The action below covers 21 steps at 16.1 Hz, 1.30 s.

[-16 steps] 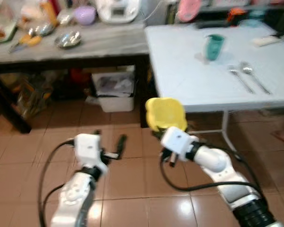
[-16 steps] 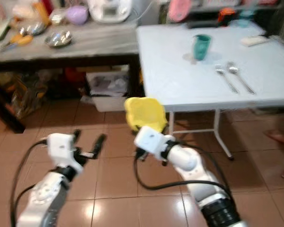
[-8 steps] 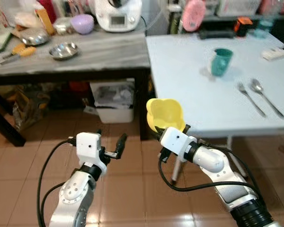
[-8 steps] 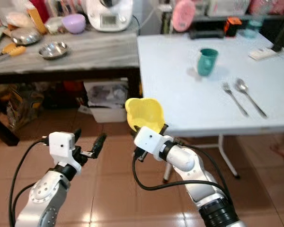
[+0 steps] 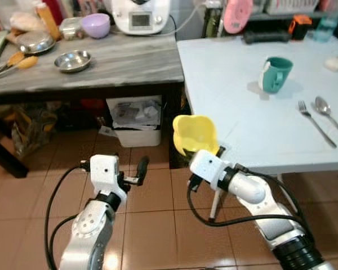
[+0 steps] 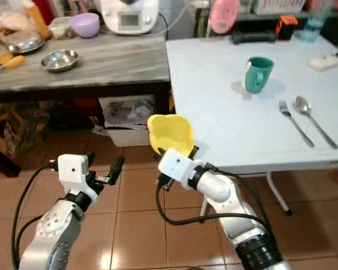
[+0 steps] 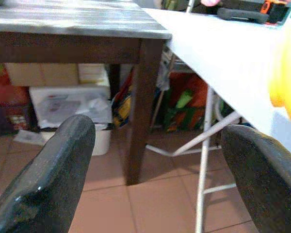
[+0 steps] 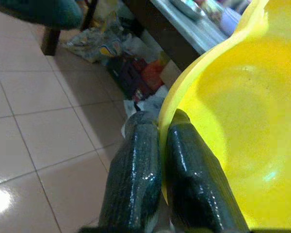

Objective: Setting the table

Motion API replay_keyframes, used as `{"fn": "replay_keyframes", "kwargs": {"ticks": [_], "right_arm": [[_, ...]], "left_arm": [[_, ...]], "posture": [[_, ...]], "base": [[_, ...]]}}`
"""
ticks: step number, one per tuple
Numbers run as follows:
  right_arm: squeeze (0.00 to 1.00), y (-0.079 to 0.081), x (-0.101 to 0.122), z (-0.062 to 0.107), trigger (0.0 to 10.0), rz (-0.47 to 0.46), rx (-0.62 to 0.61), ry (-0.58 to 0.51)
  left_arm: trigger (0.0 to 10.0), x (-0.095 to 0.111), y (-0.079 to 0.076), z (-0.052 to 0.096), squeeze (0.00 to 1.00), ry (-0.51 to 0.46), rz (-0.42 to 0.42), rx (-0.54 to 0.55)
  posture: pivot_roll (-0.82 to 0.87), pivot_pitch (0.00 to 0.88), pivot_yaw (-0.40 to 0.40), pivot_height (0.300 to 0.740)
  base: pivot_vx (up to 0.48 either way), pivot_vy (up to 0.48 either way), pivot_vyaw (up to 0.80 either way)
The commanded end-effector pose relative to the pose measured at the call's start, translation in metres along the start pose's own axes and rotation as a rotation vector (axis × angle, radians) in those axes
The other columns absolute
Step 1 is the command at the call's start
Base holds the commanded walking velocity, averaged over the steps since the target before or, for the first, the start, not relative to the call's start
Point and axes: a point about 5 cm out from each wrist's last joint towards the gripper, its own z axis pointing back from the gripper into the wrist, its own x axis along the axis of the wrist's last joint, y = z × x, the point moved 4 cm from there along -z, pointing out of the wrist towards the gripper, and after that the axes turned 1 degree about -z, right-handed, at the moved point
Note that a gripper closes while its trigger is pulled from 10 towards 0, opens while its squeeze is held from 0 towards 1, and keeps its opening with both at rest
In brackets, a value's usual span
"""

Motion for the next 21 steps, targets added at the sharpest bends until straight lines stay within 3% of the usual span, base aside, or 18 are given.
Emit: {"fn": "replay_keyframes", "kwargs": {"ticks": [1,15,21], "right_arm": [[0.00,-0.001,0.010,-0.003,10.0,0.017,0.001,-0.039],[0.00,-0.002,0.010,-0.003,10.0,0.014,-0.019,-0.041],[0.00,-0.013,0.001,0.008,10.0,-0.002,-0.102,-0.012]], "left_arm": [[10.0,-0.004,0.005,0.003,0.00,0.017,-0.012,0.015],[10.0,-0.004,0.006,0.002,0.00,0.006,-0.047,0.012],[10.0,0.001,0.023,0.001,0.00,-0.024,-0.079,0.106]], "posture": [[-0.12,0.086,0.060,0.740],[-0.12,0.082,0.068,0.740],[-0.12,0.081,0.067,0.740]], "base": [[0.000,0.000,0.00],[0.000,0.445,0.00],[0.000,0.480,0.00]]}}
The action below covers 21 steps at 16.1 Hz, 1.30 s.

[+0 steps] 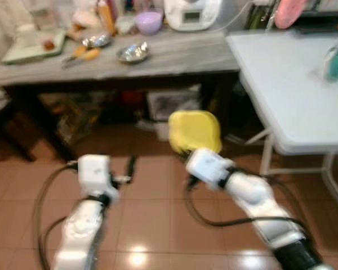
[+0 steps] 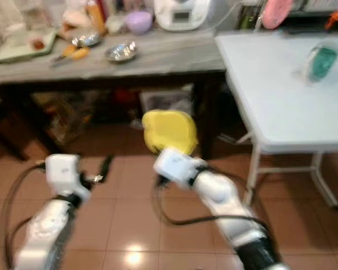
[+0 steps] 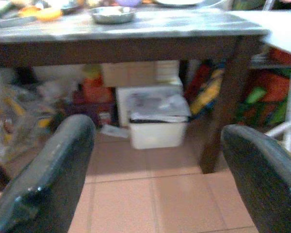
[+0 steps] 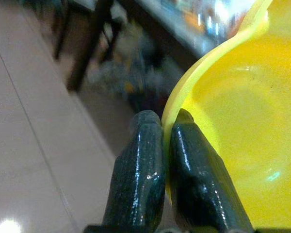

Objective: Setting the table

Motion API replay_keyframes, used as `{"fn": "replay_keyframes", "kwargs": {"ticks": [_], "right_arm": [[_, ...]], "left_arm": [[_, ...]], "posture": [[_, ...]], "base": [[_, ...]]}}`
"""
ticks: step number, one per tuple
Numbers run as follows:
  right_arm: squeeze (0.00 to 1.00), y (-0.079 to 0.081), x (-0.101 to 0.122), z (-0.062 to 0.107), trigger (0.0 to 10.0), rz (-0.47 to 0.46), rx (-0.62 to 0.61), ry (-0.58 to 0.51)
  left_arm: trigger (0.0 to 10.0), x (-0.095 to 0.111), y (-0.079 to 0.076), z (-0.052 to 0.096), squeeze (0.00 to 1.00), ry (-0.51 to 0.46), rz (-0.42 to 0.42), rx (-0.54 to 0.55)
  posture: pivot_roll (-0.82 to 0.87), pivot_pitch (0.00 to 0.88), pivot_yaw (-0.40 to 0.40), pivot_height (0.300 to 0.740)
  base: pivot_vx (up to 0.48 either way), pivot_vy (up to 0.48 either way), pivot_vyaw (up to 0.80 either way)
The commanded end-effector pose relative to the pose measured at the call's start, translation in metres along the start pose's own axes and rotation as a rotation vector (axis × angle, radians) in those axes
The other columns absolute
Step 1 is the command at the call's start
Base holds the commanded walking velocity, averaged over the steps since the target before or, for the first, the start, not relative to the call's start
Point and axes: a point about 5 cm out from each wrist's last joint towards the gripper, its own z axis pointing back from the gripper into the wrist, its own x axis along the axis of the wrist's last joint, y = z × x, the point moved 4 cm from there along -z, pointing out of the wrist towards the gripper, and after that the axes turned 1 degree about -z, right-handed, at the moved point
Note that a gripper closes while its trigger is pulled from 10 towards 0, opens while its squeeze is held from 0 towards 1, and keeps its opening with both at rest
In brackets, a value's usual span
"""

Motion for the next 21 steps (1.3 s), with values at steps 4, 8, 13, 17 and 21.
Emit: {"fn": "replay_keyframes", "kwargs": {"ticks": [4,8,13,17,21], "right_arm": [[0.00,-0.019,-0.002,0.010,10.0,-0.059,-0.171,0.012],[0.00,-0.021,-0.007,0.014,10.0,-0.145,-0.255,0.032],[0.00,-0.023,-0.006,0.013,10.0,-0.151,-0.257,0.035],[0.00,-0.023,-0.004,0.010,10.0,-0.139,-0.248,0.029],[0.00,-0.024,-0.004,0.009,10.0,-0.134,-0.246,0.028]], "left_arm": [[10.0,0.001,0.023,0.002,0.00,-0.001,-0.052,0.065],[10.0,0.003,0.022,-0.001,0.00,-0.009,-0.060,0.068],[10.0,0.010,0.019,0.001,0.00,-0.052,-0.053,0.067],[10.0,0.009,0.016,0.003,0.00,-0.054,-0.015,0.053],[10.0,0.008,0.013,0.001,0.00,-0.050,-0.011,0.042]], "posture": [[-0.13,0.079,0.069,0.740],[-0.13,0.078,0.075,0.740],[-0.13,0.086,0.072,0.740],[-0.13,0.087,0.067,0.740],[-0.13,0.085,0.068,0.740]], "base": [[0.000,0.480,0.00],[0.000,0.480,0.00],[0.000,0.096,0.00],[0.096,0.000,0.00],[0.412,0.000,0.00]]}}
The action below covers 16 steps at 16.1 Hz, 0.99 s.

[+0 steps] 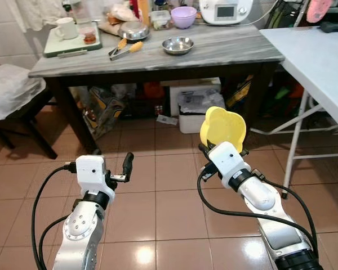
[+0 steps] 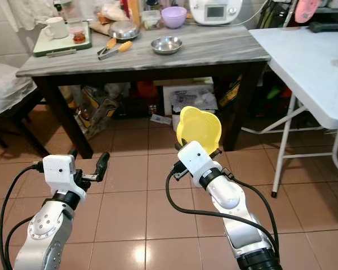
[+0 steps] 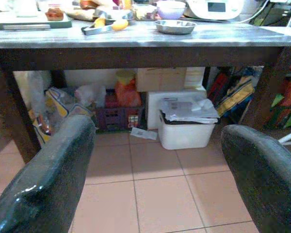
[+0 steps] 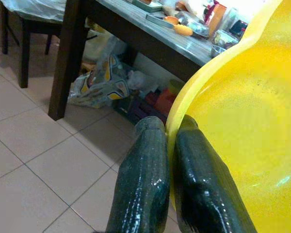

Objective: Setting the table

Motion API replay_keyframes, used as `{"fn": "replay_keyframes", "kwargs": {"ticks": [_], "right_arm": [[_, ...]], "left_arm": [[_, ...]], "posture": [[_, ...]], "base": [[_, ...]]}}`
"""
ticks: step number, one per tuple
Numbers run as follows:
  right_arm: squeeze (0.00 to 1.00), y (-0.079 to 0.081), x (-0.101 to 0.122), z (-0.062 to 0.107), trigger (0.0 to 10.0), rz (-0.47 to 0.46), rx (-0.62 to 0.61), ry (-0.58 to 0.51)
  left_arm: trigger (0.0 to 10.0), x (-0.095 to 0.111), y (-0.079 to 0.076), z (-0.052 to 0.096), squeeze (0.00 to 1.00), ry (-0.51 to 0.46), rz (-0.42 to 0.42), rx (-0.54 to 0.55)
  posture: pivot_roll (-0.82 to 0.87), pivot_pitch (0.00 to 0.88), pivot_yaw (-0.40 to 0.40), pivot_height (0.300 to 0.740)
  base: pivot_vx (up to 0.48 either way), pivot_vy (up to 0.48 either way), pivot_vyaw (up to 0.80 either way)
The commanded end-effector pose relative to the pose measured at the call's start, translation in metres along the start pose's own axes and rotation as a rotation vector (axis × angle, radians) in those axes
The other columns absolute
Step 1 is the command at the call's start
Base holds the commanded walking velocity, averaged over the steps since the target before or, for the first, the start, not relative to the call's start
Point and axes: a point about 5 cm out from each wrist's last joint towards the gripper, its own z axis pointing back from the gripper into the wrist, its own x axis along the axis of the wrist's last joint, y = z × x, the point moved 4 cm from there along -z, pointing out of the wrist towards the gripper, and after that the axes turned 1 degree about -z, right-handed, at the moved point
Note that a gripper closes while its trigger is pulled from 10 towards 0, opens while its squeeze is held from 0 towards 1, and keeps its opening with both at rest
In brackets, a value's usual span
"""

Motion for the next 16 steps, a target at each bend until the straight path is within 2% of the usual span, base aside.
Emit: {"fn": "replay_keyframes", "kwargs": {"ticks": [1,16], "right_arm": [[0.00,-0.0021,0.0055,-0.0026,10.0,0.006,-0.001,-0.020],[0.00,-0.0006,0.0119,-0.0089,10.0,0.017,0.011,-0.045]], "left_arm": [[10.0,0.0026,0.0009,0.0000,0.00,-0.005,-0.005,0.000],[10.0,0.0001,-0.0065,-0.0024,0.00,-0.001,0.007,-0.010]], "posture": [[-0.14,0.085,0.069,0.740],[-0.14,0.080,0.065,0.740]], "base": [[0.431,0.000,0.00],[0.450,0.000,0.00]]}}
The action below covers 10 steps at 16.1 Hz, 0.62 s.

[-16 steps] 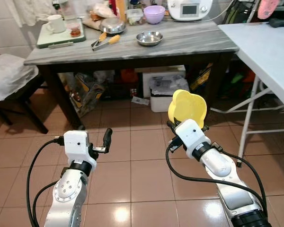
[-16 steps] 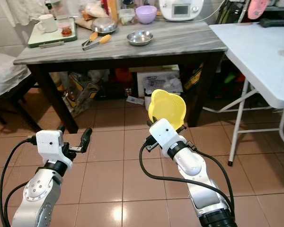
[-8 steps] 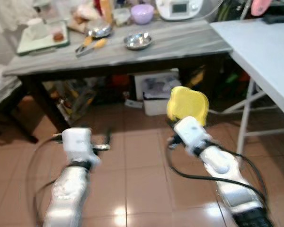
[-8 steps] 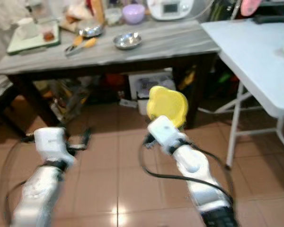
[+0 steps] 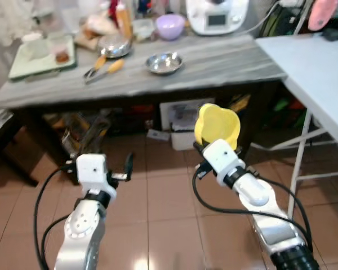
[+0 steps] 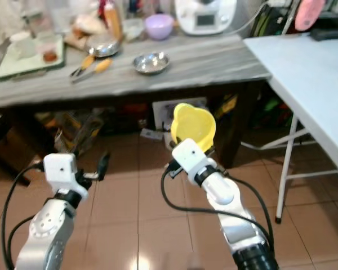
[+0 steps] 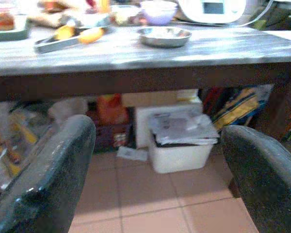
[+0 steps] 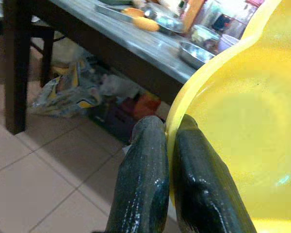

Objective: Setting the table

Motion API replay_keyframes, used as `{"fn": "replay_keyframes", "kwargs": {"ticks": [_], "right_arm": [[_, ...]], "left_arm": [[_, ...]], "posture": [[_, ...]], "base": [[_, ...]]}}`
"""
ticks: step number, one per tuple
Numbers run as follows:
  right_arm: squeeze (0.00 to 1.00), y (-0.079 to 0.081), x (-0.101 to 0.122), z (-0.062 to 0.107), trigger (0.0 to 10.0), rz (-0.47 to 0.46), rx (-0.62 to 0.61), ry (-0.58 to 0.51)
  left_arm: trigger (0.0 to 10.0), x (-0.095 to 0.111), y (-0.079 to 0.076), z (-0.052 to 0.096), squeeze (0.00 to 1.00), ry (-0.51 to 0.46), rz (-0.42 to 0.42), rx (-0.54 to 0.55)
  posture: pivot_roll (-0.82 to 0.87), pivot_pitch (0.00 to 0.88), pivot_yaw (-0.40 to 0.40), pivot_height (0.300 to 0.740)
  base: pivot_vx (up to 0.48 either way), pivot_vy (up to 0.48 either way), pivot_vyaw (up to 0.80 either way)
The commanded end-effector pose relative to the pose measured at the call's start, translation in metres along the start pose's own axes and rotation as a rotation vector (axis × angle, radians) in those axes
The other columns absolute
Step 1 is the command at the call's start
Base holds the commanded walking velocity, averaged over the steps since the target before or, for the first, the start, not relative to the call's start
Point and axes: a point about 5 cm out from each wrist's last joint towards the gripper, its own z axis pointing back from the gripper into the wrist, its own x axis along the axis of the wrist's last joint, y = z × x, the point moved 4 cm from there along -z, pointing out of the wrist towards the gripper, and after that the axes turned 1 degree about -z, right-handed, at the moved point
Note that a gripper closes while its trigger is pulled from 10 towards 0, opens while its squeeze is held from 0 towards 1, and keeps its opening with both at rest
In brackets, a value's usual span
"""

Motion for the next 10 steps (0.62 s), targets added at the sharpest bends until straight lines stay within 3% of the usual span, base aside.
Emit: {"fn": "replay_keyframes", "kwargs": {"ticks": [1,10], "right_arm": [[0.00,-0.0030,0.0060,-0.0010,10.0,0.010,-0.006,-0.026],[0.00,0.0003,0.0089,-0.0044,10.0,0.014,0.005,-0.045]], "left_arm": [[10.0,-0.0002,0.0003,0.0002,0.00,0.000,-0.005,0.009],[10.0,-0.0004,-0.0004,-0.0016,0.00,0.001,-0.006,0.001]], "posture": [[-0.13,0.080,0.066,0.740],[-0.13,0.072,0.068,0.740]], "base": [[0.454,0.000,0.00],[0.449,0.000,0.00]]}}
